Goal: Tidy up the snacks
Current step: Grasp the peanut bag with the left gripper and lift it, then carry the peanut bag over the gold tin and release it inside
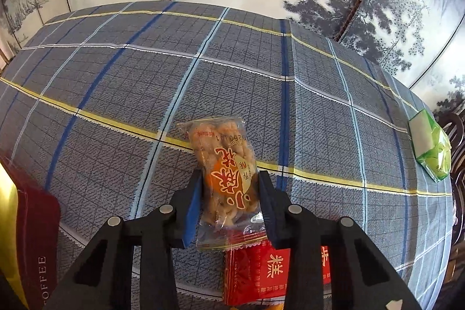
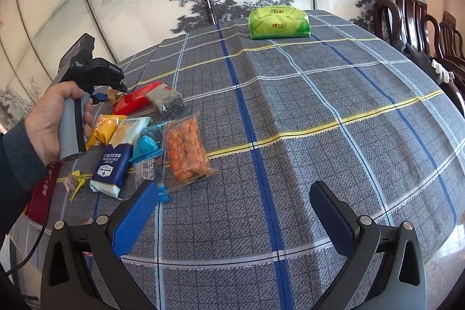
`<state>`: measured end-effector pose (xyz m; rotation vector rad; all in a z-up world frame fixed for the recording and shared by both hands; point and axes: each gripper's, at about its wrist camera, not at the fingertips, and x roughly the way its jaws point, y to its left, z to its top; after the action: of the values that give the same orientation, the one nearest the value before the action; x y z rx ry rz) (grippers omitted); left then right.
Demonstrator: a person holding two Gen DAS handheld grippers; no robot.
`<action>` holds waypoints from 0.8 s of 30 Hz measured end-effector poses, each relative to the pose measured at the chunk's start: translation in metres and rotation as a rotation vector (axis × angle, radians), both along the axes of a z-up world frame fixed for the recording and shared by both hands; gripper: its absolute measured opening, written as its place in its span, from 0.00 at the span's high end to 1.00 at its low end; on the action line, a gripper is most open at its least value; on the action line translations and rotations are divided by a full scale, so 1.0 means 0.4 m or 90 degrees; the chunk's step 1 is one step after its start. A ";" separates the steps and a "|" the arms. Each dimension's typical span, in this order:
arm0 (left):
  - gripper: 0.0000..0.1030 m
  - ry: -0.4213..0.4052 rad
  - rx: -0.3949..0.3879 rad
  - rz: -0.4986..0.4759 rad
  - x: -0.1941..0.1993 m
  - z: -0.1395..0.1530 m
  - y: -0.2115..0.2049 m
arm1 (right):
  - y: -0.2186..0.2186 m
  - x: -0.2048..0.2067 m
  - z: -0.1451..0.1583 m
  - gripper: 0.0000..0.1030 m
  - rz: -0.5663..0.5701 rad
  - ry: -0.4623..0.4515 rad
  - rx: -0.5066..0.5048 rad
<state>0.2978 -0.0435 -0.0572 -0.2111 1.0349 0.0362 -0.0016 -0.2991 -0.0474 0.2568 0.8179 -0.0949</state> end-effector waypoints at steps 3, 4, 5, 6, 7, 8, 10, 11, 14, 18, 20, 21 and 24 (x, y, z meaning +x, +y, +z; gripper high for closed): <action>0.68 -0.038 -0.002 -0.022 -0.025 0.040 0.009 | 0.010 -0.003 0.007 0.00 0.006 -0.003 -0.005; 0.68 -0.052 0.000 -0.030 -0.033 0.059 0.010 | 0.013 -0.005 0.010 0.00 0.007 -0.004 -0.006; 0.69 -0.067 0.003 -0.041 -0.046 0.081 0.010 | 0.016 -0.007 0.012 0.00 0.007 -0.006 -0.008; 0.69 -0.082 0.007 -0.056 -0.058 0.106 0.010 | 0.018 -0.008 0.014 0.00 0.008 -0.006 -0.008; 0.69 -0.101 0.016 -0.068 -0.073 0.133 0.009 | 0.020 -0.009 0.016 0.00 0.008 -0.006 -0.008; 0.69 -0.125 0.035 -0.080 -0.091 0.161 0.008 | 0.023 -0.011 0.019 0.00 0.008 -0.007 -0.009; 0.69 -0.161 0.069 -0.096 -0.125 0.208 0.009 | 0.028 -0.019 0.026 0.00 0.007 -0.010 -0.011; 0.69 -0.174 0.083 -0.100 -0.141 0.228 0.012 | 0.034 -0.020 0.029 0.00 0.008 -0.011 -0.012; 0.69 -0.207 0.135 -0.103 -0.179 0.272 0.019 | 0.057 -0.022 0.039 0.00 0.014 -0.013 -0.015; 0.68 -0.223 0.158 -0.093 -0.209 0.304 0.048 | 0.101 -0.035 0.058 0.00 0.033 -0.019 -0.028; 0.68 -0.226 0.166 -0.088 -0.222 0.312 0.067 | 0.124 -0.041 0.067 0.00 0.043 -0.022 -0.039; 0.68 -0.226 0.168 -0.085 -0.228 0.314 0.077 | 0.136 -0.044 0.071 0.00 0.048 -0.023 -0.045; 0.68 -0.227 0.162 -0.077 -0.249 0.316 0.116 | 0.164 -0.053 0.083 0.00 0.060 -0.026 -0.056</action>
<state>0.1980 0.0030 0.0694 0.0761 0.6769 0.0190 -0.0229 -0.2333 -0.0143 0.1370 0.7821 -0.0373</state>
